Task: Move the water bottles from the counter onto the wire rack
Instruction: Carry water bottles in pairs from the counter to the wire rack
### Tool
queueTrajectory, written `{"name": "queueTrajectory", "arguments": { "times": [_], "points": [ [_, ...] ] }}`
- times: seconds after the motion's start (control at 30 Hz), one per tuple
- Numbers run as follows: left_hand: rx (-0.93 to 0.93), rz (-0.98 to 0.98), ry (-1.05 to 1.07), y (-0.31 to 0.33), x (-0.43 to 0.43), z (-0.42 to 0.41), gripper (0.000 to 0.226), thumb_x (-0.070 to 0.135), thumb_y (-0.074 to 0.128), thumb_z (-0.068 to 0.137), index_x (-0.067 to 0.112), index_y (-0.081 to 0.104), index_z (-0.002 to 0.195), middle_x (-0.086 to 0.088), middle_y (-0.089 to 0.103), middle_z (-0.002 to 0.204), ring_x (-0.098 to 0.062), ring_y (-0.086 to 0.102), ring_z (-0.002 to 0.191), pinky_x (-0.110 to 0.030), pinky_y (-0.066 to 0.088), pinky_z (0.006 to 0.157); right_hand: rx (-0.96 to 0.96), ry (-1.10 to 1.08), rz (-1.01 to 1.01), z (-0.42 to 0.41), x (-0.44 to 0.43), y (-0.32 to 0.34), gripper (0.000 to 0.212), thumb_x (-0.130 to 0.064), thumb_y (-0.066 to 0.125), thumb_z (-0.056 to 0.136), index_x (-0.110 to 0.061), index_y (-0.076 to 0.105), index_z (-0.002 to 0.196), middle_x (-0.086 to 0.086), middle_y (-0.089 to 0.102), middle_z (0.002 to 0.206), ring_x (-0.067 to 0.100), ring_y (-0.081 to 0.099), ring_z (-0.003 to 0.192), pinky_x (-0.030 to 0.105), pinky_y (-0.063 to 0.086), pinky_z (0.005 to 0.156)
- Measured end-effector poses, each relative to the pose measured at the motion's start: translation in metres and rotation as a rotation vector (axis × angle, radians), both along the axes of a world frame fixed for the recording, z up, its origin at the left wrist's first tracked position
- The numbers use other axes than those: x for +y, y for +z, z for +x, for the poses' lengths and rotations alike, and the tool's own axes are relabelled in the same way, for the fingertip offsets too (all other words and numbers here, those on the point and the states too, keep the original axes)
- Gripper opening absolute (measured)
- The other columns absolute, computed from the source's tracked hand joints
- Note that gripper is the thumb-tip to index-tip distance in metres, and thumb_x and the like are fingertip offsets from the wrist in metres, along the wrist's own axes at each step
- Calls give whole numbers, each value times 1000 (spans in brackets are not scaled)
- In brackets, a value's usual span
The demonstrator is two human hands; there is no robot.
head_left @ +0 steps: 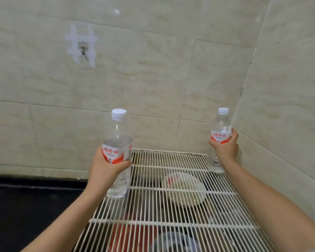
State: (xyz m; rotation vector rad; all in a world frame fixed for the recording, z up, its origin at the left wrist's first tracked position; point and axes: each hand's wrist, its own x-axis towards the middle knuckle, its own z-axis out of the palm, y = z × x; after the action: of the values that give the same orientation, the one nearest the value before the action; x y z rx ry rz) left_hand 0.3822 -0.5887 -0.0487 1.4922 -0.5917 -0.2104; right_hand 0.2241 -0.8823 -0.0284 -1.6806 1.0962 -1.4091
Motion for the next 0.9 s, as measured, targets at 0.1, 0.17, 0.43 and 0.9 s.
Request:
{"name": "queueTrajectory", "arguments": {
  "times": [0.1,0.17,0.43,0.9],
  "points": [
    [-8,12,23,0,-9,2,55,2,76,65,17,49,111,-4,63,96,-20,63,87,-30,51,72,-13,27,16,3,-18,-3,84,-7,77,66,-15,32,135,14,53,129,31,54,113,31,40,89],
    [-15,23,36,-1,-18,3,55,2,76,65,15,49,111,-5,63,96,-21,63,86,-29,51,71,-23,33,21,1,-27,-4,83,-4,75,67,-12,30,137,16,51,132,32,52,116,30,38,90],
    [-3,45,-8,-3,-88,-22,48,5,77,64,17,52,103,-7,65,93,-22,64,84,-31,52,68,89,139,67,-12,-38,-11,72,-9,75,72,-12,36,133,15,56,125,31,56,111,25,36,80],
    [7,-24,-78,-5,-281,-91,49,7,76,65,23,43,98,1,58,86,-20,59,81,-29,49,69,192,83,90,-62,3,-48,72,-19,59,85,-17,18,145,6,31,149,21,27,137,33,25,109]
  ]
}}
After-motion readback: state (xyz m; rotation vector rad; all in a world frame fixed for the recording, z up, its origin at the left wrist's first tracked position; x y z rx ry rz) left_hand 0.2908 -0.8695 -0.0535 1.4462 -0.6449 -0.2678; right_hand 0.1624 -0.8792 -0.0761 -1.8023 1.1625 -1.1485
